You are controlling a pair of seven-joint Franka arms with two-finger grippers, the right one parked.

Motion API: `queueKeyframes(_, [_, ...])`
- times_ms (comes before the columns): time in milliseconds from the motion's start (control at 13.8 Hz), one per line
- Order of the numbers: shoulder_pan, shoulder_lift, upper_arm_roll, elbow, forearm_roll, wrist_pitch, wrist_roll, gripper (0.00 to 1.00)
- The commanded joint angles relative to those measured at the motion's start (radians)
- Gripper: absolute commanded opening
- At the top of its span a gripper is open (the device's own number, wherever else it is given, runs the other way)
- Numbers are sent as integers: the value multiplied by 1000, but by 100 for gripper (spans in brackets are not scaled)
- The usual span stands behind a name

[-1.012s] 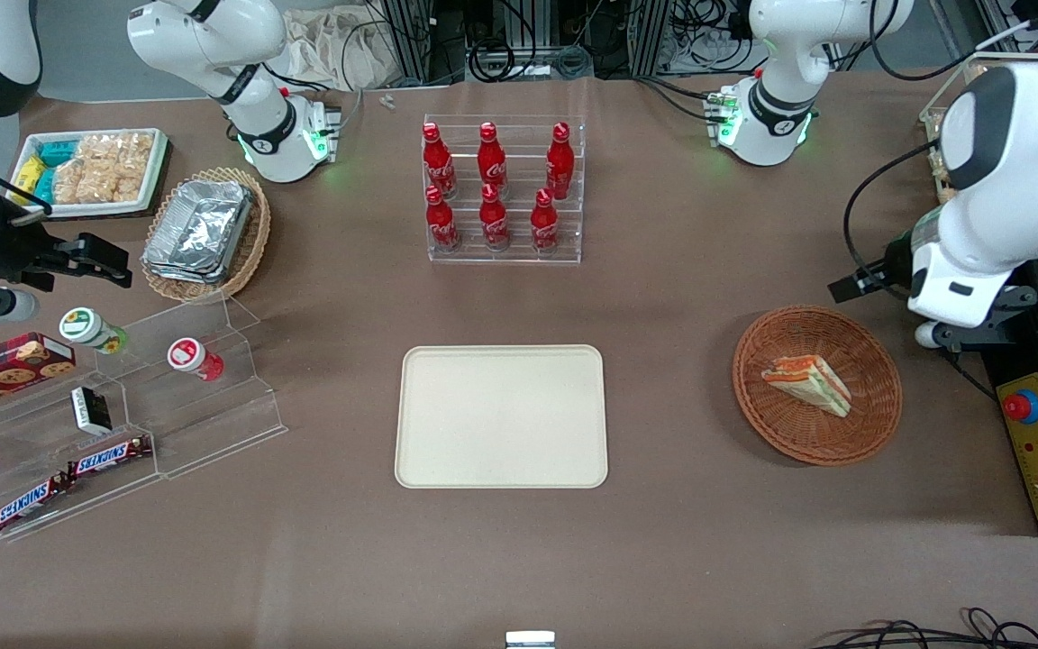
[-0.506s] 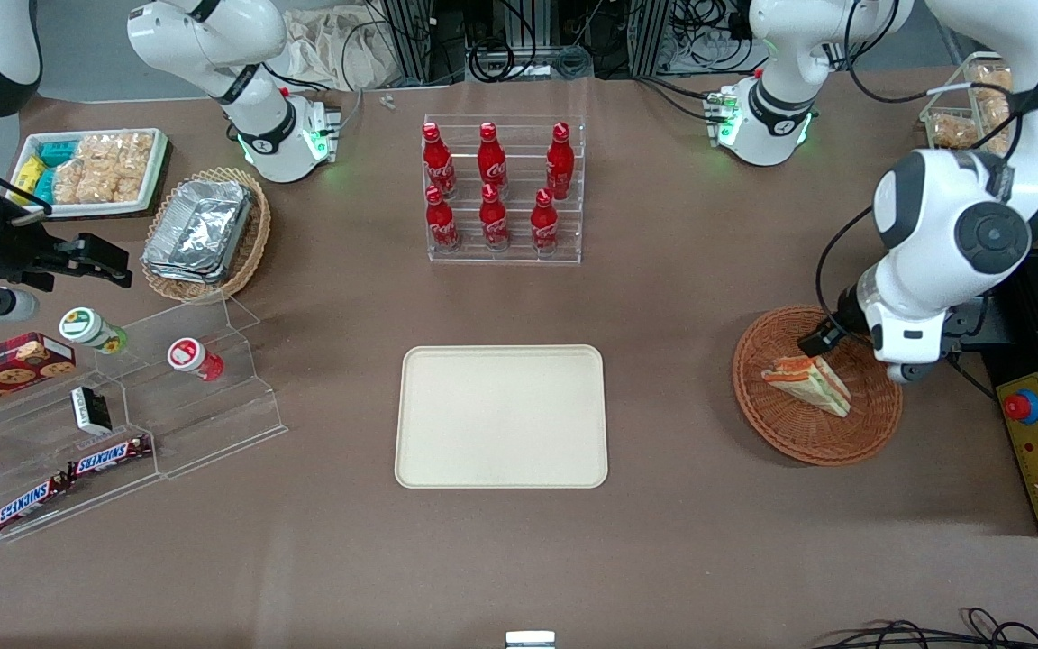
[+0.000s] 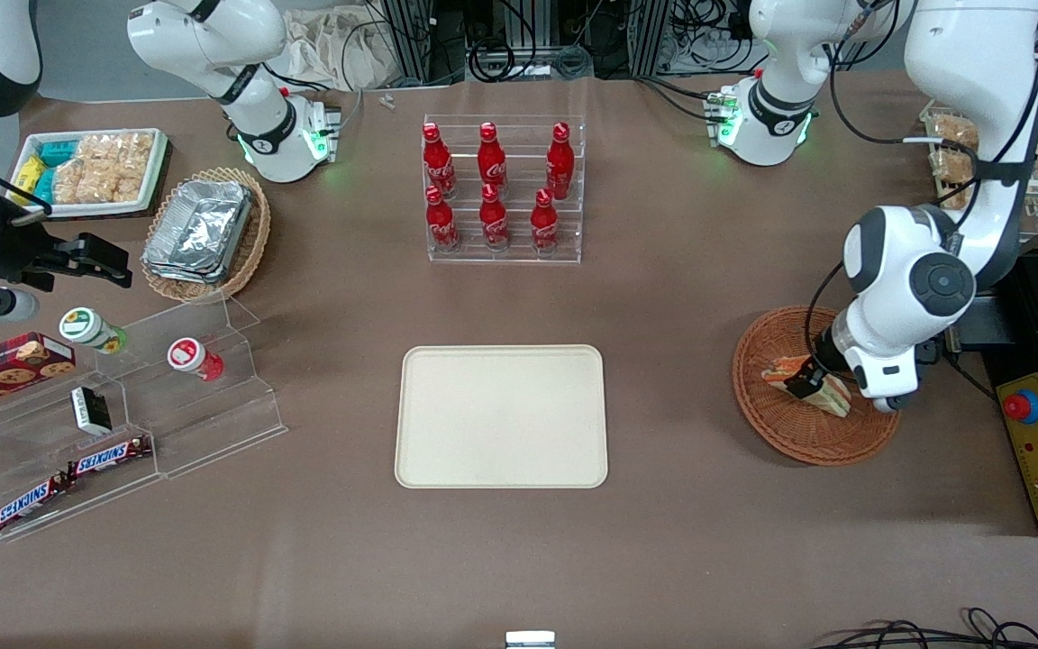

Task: Place sandwich from basket to tray
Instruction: 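Lower the left gripper and close it on the wrapped sandwich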

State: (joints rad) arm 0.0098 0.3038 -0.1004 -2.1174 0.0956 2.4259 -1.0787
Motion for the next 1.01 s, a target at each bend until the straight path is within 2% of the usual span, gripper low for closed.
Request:
queueKeyframes(0, [4,46,-2,-3,77,65,-92,100])
queueKeyframes(217, [4,83,-2,2,125,91,-127,100])
queueKeyframes(289, [6,86,7,4,127,94,-127,90])
queueKeyframes(434, [4,84,30,5,130,94,-127,37])
queueKeyframes(506, [4,80,31,5,133,94,-126,16])
queueKeyframes(578, [4,72,31,5,133,93,-124,0])
queueKeyframes(723, [-1,23,30,11,134,75,-121,0])
queueKeyframes(940, [-28,-70,-14,75,125,-89,-106,0])
